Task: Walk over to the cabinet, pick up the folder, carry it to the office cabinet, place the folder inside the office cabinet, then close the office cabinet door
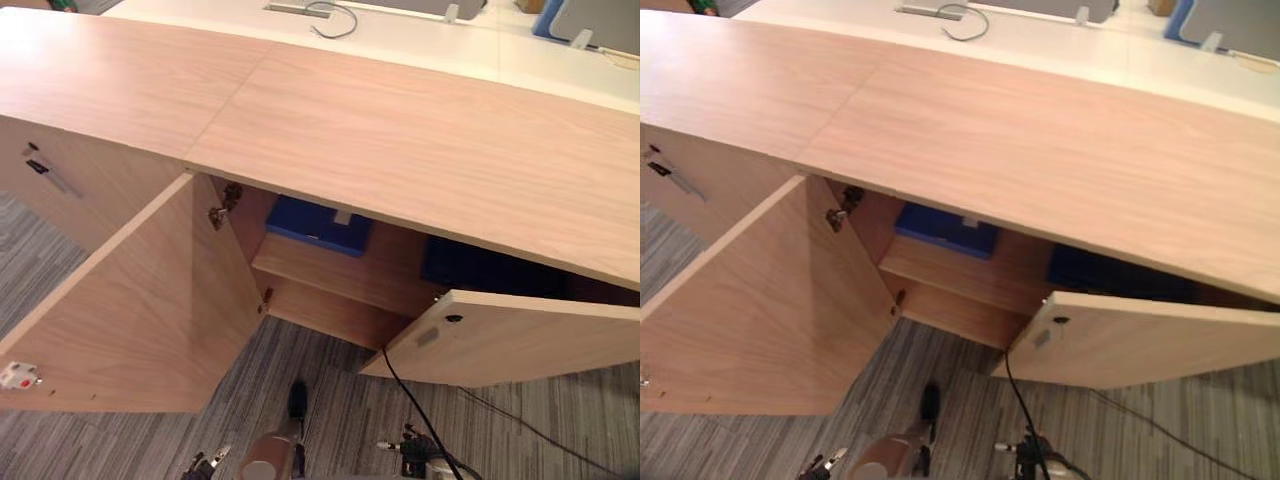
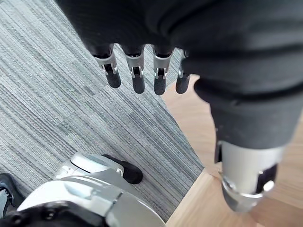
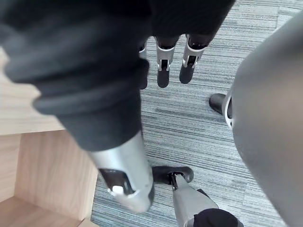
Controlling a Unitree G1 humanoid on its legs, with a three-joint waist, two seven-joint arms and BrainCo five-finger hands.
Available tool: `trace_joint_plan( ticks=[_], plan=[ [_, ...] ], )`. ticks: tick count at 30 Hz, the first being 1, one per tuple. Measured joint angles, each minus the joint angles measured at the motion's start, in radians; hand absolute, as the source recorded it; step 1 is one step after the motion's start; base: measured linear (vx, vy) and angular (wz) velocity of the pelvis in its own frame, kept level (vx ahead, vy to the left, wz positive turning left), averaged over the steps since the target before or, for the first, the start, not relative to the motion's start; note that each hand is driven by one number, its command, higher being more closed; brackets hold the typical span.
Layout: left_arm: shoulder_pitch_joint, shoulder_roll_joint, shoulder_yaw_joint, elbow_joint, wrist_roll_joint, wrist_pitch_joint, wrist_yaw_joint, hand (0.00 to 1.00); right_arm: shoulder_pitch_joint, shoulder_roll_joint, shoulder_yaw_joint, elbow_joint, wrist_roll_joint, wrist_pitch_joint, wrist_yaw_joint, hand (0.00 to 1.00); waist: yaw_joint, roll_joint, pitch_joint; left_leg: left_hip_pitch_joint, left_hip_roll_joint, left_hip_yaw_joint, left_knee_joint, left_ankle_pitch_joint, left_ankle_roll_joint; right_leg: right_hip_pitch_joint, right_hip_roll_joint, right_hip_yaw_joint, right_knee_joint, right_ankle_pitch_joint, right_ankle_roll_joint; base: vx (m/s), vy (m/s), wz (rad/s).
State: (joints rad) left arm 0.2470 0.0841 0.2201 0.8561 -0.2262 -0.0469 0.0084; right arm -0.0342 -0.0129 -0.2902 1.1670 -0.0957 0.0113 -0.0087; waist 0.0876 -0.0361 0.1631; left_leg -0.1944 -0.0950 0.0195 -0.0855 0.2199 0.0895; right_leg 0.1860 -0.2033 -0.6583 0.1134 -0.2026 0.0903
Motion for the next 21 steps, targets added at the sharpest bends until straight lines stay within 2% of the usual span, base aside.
trace_joint_plan(
  ticks=[1,2,3,4,6,7,9,11,13,15,16,17,19,21],
  plan=[
    [-0.002,0.01,-0.014,0.0,0.003,0.0,-0.004,0.0,0.014,-0.001,-0.005,0.0,0.0,0.0,-0.004,0.0,-0.012,-0.014,0.0,-0.002,-0.031,0.005,0.042,-0.054,0.023,0.017,-0.033,-0.033,0.031,-0.002,0.003,0.17,0.072,0.93],
    [0.003,0.006,-0.024,-0.001,0.021,-0.002,-0.004,0.0,0.031,-0.018,-0.017,-0.01,0.006,0.0,-0.004,0.0,-0.028,0.013,-0.002,-0.011,-0.04,-0.012,0.099,-0.084,0.012,0.007,-0.066,-0.033,0.164,-0.005,-0.01,0.15,0.086,0.79],
    [0.011,-0.001,-0.031,-0.001,0.028,-0.003,-0.004,0.0,0.031,-0.023,-0.026,-0.023,0.007,0.001,-0.006,0.0,-0.033,0.028,-0.007,-0.01,-0.035,-0.038,0.114,-0.071,0.028,-0.011,-0.083,-0.009,0.249,-0.005,-0.018,0.1,0.116,0.79],
    [0.011,0.011,-0.071,0.0,0.037,-0.004,-0.004,0.0,0.038,-0.023,-0.035,-0.045,0.007,-0.001,-0.009,0.0,-0.048,0.051,-0.024,-0.002,-0.039,-0.08,0.121,-0.079,0.037,-0.077,-0.097,0.12,0.346,-0.041,-0.047,0.07,0.109,0.78],
    [-0.013,0.021,-0.107,0.001,0.044,-0.019,-0.004,0.0,0.047,-0.015,-0.038,-0.077,0.009,-0.005,-0.009,0.0,-0.047,0.051,-0.028,0.007,-0.046,-0.146,0.121,-0.085,0.027,-0.134,-0.077,0.284,0.362,-0.063,-0.019,0.09,0.111,0.9],
    [-0.017,0.023,-0.107,0.002,0.051,-0.024,-0.004,0.0,0.048,-0.013,-0.041,-0.077,0.014,-0.005,-0.009,0.0,-0.048,0.048,-0.031,0.008,-0.05,-0.165,0.122,-0.086,0.023,-0.146,-0.077,0.313,0.355,-0.066,-0.012,0.08,0.054,1.04],
    [-0.031,0.032,-0.105,0.035,0.078,-0.028,-0.002,0.0,0.061,-0.009,-0.045,-0.069,0.038,-0.005,-0.008,0.0,-0.053,0.033,-0.058,0.006,-0.071,-0.232,0.122,-0.092,0.004,-0.156,-0.069,0.411,0.248,-0.068,0.038,0.05,-0.058,1.11],
    [-0.024,0.036,-0.086,0.067,0.087,-0.028,0.002,0.0,0.063,0.003,-0.048,-0.056,0.038,-0.004,-0.003,0.0,-0.045,0.017,-0.082,0.031,-0.073,-0.26,0.087,-0.086,-0.007,-0.133,-0.062,0.418,0.098,-0.047,0.089,0.02,-0.174,0.73],
    [-0.009,0.032,-0.058,0.084,0.1,-0.027,0.006,0.0,0.063,0.011,-0.061,-0.047,0.037,-0.004,0.002,0.0,-0.043,0.014,-0.098,0.047,-0.068,-0.269,0.064,-0.082,-0.013,-0.133,-0.052,0.419,0.055,-0.035,0.082,0.0,-0.256,0.3],
    [0.017,0.022,-0.013,0.1,0.098,-0.025,0.008,0.0,0.064,0.016,-0.068,-0.025,0.036,-0.006,0.007,0.0,-0.045,0.002,-0.118,0.071,-0.065,-0.287,0.051,-0.074,-0.029,-0.133,-0.014,0.42,0.026,-0.01,0.046,-0.01,-0.362,0.33],
    [0.014,0.017,0.01,0.119,0.095,-0.025,0.011,0.0,0.069,0.014,-0.073,-0.021,0.036,-0.008,0.007,0.0,-0.053,-0.001,-0.126,0.073,-0.061,-0.313,0.039,-0.072,-0.036,-0.132,0.006,0.423,0.025,0.054,0.037,-0.02,-0.34,0.43],
    [0.014,0.015,0.014,0.121,0.094,-0.024,0.011,0.0,0.07,0.013,-0.074,-0.02,0.036,-0.008,0.007,0.0,-0.054,0.001,-0.129,0.073,-0.057,-0.318,0.035,-0.07,-0.039,-0.132,0.01,0.422,0.026,0.054,0.038,-0.04,-0.435,0.37],
    [0.011,-0.003,0.059,0.136,0.064,-0.023,0.024,0.0,0.068,0.008,-0.081,-0.012,0.042,-0.011,0.005,0.0,-0.052,0.009,-0.128,0.067,-0.005,-0.339,0.016,-0.06,-0.069,-0.133,0.064,0.405,0.0,0.066,0.019,-0.05,-0.342,0.13],
    [0.009,-0.003,0.064,0.139,0.053,-0.022,0.03,0.0,0.068,0.008,-0.087,-0.003,0.059,-0.011,0.004,0.0,-0.056,0.003,-0.124,0.056,0.013,-0.322,0.025,-0.07,-0.076,-0.133,0.077,0.382,-0.002,0.068,0.016,-0.05,-0.223,0.24]
  ],
)
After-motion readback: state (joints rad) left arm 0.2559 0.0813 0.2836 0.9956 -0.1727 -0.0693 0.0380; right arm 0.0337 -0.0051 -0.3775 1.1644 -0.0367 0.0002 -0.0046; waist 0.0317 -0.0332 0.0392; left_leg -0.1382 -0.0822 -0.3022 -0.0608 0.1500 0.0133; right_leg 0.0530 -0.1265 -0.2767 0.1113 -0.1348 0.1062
